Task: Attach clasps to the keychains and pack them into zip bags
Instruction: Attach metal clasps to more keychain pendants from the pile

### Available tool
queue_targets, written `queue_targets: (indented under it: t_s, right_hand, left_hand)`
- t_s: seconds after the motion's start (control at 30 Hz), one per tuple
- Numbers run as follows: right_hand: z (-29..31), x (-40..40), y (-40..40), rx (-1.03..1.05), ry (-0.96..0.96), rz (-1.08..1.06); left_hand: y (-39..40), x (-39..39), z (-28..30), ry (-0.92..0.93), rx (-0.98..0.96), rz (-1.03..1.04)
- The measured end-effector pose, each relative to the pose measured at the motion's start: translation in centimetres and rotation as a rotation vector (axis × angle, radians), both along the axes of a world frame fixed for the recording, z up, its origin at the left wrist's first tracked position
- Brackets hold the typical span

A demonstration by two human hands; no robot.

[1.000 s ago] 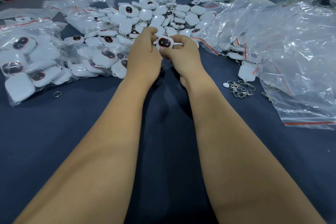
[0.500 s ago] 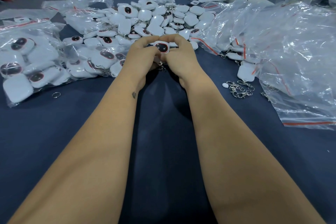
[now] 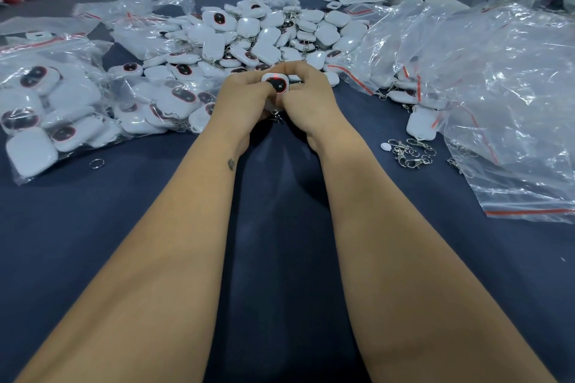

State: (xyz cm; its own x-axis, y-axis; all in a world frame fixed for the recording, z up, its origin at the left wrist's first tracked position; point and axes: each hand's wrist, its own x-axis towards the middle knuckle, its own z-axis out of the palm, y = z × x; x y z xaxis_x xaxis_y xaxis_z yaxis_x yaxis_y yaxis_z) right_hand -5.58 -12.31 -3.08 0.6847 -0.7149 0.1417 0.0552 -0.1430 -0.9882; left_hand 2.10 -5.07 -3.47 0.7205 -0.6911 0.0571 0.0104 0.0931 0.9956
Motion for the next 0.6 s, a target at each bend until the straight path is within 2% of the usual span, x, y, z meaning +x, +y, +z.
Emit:
queue_targets:
  t_s: [0.6]
  right_hand:
    - [0.09,0.54,-0.12,0.006,0.046,-0.081]
  left_hand:
    - [-0.21,0.28,-0.26,-0.079,0.075,-0.014]
